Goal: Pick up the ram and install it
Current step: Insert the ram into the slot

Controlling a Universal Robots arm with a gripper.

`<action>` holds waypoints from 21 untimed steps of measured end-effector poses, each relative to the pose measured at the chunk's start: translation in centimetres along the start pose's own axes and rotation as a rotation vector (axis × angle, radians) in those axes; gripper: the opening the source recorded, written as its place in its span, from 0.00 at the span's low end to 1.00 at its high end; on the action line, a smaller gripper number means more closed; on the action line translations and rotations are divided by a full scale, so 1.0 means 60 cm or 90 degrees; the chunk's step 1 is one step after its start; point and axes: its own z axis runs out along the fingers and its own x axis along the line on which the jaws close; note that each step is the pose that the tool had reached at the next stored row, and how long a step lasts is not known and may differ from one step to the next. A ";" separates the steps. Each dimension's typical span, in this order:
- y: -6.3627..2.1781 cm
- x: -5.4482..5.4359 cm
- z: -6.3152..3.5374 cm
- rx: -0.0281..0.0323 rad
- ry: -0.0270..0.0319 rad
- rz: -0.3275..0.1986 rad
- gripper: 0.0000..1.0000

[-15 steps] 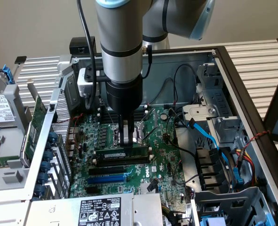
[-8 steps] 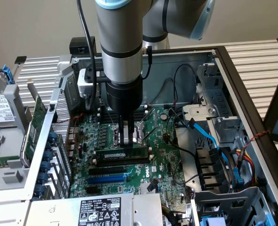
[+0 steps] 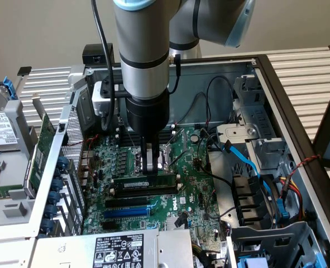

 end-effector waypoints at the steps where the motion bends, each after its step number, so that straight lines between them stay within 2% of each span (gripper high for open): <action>1: 0.000 0.000 0.000 0.0000 -0.0001 0.000 0.12; 21: 0.000 0.001 0.005 0.0000 -0.0001 -0.001 0.12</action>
